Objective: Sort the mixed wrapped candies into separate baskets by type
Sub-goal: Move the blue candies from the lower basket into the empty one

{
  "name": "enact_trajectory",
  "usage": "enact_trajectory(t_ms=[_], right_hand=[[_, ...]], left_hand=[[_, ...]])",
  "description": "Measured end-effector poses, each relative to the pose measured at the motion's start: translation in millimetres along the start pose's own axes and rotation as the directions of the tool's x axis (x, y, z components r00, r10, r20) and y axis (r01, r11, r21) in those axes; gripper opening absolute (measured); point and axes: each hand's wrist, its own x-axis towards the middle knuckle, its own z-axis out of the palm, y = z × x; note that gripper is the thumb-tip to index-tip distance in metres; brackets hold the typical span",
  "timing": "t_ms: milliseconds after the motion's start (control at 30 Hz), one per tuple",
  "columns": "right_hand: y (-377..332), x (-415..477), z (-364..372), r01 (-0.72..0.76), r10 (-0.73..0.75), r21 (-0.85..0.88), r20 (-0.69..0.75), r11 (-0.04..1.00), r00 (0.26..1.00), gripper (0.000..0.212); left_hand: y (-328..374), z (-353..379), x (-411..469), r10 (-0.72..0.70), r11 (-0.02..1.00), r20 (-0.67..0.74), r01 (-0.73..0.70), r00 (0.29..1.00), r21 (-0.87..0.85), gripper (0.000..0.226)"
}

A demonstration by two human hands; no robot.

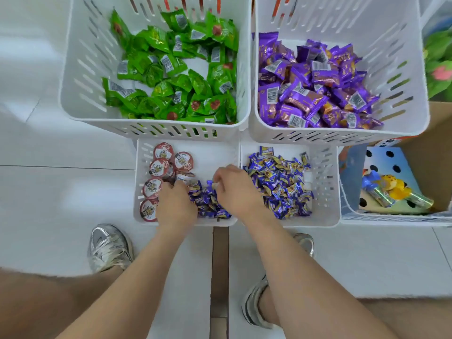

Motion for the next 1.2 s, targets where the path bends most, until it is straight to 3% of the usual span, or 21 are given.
enact_trajectory(t_ms=[100,200,300,433,533,600,700,900,967,1033,1100,1200], right_hand=[[-10.6,6.3,22.1,0.134,-0.031,-0.286,0.337,0.949,0.941,0.04],[-18.3,6.7,42.2,0.199,-0.014,-0.402,0.418,0.894,0.908,0.054],[-29.1,11.5,59.6,0.241,-0.077,-0.402,0.383,0.883,0.921,0.055],[-44.7,27.9,76.3,0.107,-0.066,-0.262,0.16,0.959,0.985,0.049],[-41.9,38.0,79.5,0.101,-0.018,-0.336,0.24,0.936,0.971,0.051],[-34.3,41.6,77.8,0.12,-0.008,-0.373,0.288,0.92,0.958,0.063],[-24.8,44.9,71.9,0.051,0.029,-0.395,0.194,0.917,0.981,0.073],[-22.2,35.5,50.8,-0.103,0.122,-0.349,0.034,0.931,0.992,0.023],[-25.6,28.9,51.3,-0.025,0.033,-0.291,0.025,0.957,0.999,0.016],[-29.3,24.9,57.9,0.142,-0.125,-0.25,0.085,0.958,0.989,0.016],[-31.1,25.4,67.5,0.273,-0.244,-0.301,0.13,0.914,0.961,0.021],[-33.1,31.0,77.4,0.246,-0.222,-0.45,0.107,0.859,0.969,0.028]], left_hand=[[-16.3,-4.2,-12.2,0.166,0.963,-0.087,-0.143,0.982,0.228,0.032],[-29.0,-6.4,-18.5,0.166,0.931,-0.219,-0.079,0.962,0.357,0.042],[-39.8,-10.3,-14.0,0.064,0.942,-0.205,0.009,0.977,0.335,0.066],[-48.6,-10.7,-2.3,0.137,0.922,-0.142,-0.074,0.98,0.379,0.075],[-50.9,-13.0,1.9,0.139,0.962,-0.19,-0.087,0.972,0.259,0.084],[-54.4,-14.5,5.9,0.241,0.949,-0.222,-0.182,0.945,0.256,0.085],[-57.1,-14.1,24.8,0.318,0.94,-0.172,-0.286,0.933,0.187,0.081],[-38.5,-16.4,62.3,0.487,0.868,-0.034,-0.479,0.873,0.13,0.074],[-34.1,-18.2,71.8,0.538,0.832,0.003,-0.531,0.843,0.162,0.076],[-34.5,-17.9,79.1,0.563,0.793,0.004,-0.542,0.826,0.278,0.072],[-34.2,-22.1,80.4,0.513,0.8,-0.056,-0.454,0.856,0.392,0.064],[-34.3,-29.2,73.6,0.384,0.851,-0.091,-0.314,0.919,0.422,0.056]])
